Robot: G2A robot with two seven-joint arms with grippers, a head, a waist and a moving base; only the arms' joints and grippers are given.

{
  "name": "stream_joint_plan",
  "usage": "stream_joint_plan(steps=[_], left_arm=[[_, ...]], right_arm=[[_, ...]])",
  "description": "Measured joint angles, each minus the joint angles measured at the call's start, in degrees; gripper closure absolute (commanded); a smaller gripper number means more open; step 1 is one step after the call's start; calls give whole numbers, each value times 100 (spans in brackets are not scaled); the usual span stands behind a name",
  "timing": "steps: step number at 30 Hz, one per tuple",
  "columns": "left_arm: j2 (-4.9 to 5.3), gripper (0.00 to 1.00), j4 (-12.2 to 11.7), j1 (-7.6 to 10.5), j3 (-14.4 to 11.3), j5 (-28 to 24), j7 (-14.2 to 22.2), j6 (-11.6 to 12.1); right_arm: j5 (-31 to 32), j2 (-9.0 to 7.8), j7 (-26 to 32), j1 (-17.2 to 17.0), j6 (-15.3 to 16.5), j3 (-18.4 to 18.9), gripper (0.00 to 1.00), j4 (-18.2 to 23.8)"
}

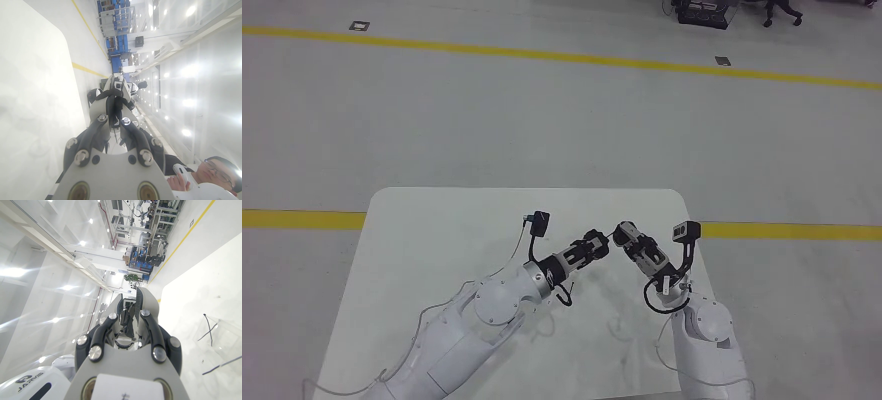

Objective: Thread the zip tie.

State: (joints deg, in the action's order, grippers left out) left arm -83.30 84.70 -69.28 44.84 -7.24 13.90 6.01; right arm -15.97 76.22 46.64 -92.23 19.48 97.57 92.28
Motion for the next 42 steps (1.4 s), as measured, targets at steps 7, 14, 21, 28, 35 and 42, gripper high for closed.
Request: stream_joint_plan(steps=[7,14,21,28,35,42], left_arm=[[-2,100,-11,17,-14,-14,2,12],[-2,100,-13,28,-23,-18,3,19],[0,100,-8,34,-28,-17,14,15],[3,100,-3,38,-33,-11,18,-1],[4,63,2,47,-47,-5,32,-7],[5,63,6,60,-48,-15,38,-6]], right_arm=[[5,13,37,-1,0,-9,87,-6],[6,26,74,16,0,-20,89,-17],[12,37,87,28,0,-22,100,-22],[50,46,80,24,0,-10,100,-15],[153,49,109,26,0,23,100,22],[344,49,143,32,0,38,100,81]])
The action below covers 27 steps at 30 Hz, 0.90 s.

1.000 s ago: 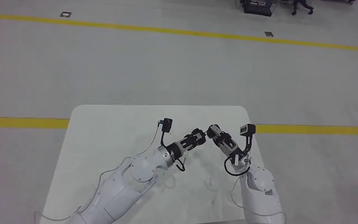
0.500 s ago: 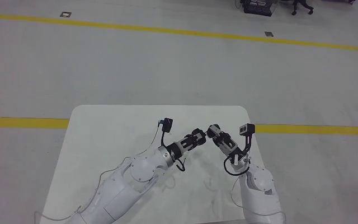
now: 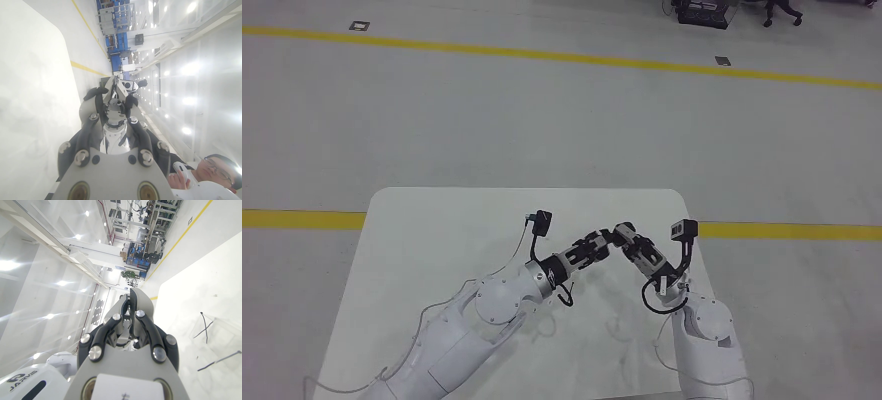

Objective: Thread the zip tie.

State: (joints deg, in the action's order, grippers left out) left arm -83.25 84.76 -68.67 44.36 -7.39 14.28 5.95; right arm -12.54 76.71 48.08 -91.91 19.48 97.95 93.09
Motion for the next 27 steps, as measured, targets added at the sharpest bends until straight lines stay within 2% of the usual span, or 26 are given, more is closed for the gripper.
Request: stream_joint_plan(steps=[2,5,12,27], left_arm=[[-1,65,0,2,-1,-7,-4,2],[-2,73,-5,7,-5,-16,-5,4],[-5,76,-10,23,-5,-28,-26,14],[-19,77,-39,53,-42,-83,-23,18]], right_arm=[[29,3,-5,-6,0,-3,100,11],[91,4,-2,-11,0,0,100,28],[424,-9,-20,-24,0,18,100,99],[638,-32,-192,-54,0,-60,100,142]])
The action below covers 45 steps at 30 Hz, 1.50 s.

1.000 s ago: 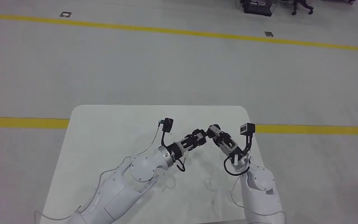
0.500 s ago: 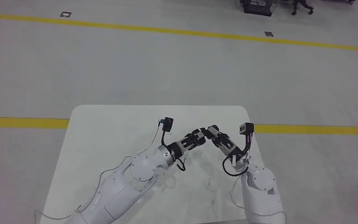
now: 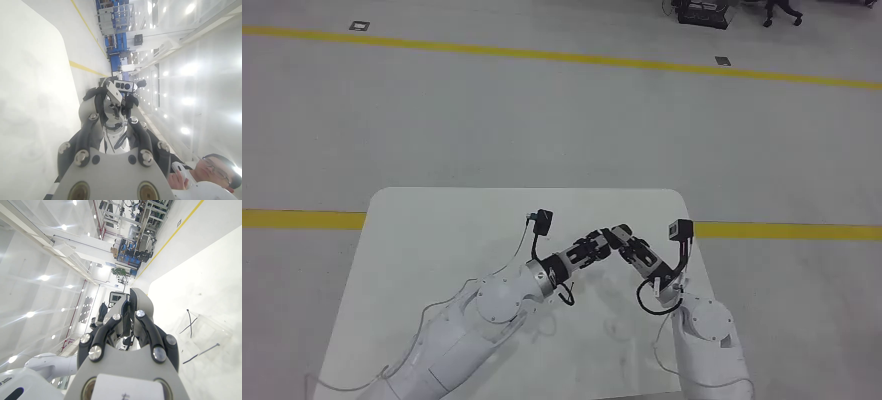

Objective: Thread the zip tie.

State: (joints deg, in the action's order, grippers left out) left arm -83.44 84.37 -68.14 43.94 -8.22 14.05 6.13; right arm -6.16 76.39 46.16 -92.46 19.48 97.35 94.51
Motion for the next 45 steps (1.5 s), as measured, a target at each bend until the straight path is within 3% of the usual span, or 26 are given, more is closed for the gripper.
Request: stream_joint_plan(steps=[4,19,25,45], left_arm=[[-6,82,-19,18,-12,-9,2,14],[-5,84,-25,10,-30,51,-27,-60],[-2,91,-11,3,-29,64,-30,-110],[3,94,5,-9,-19,71,-35,-138]], right_arm=[[7,-7,-22,-5,0,-26,100,14],[182,-49,-97,-17,0,-54,100,101],[241,-75,-117,-43,0,-46,100,163],[289,-155,-170,-71,0,-115,100,252]])
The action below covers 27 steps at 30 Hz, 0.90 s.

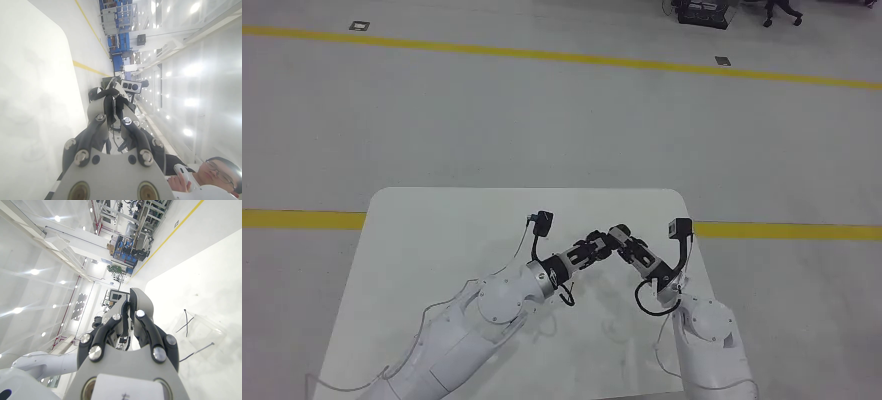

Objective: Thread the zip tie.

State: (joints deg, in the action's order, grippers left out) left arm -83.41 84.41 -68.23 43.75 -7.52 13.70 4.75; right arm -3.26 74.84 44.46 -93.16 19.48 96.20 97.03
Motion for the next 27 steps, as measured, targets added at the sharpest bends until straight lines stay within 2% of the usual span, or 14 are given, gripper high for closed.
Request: stream_joint_plan(steps=[7,12,13,14,15,16,17,27], left_arm=[[2,100,8,-8,4,1,-5,-4],[5,100,16,-17,6,-3,2,7],[6,100,17,-19,7,-5,7,10],[7,100,20,-23,8,-10,17,16],[8,100,21,-24,10,-14,24,21],[9,100,21,-26,11,-18,30,25],[10,100,22,-29,13,-21,39,32],[28,100,34,-57,47,-20,69,55]], right_arm=[[-5,-24,-11,-11,0,-14,100,17],[-9,-41,-18,-21,0,-26,99,20],[-10,-44,-20,-22,0,-28,73,19],[-11,-48,-26,-23,0,-31,52,19],[-11,-50,-32,-24,0,-34,25,19],[-11,-53,-39,-26,0,-36,9,20],[-13,-56,-49,-28,0,-39,0,22],[-22,-79,-160,-31,0,-50,0,27]])
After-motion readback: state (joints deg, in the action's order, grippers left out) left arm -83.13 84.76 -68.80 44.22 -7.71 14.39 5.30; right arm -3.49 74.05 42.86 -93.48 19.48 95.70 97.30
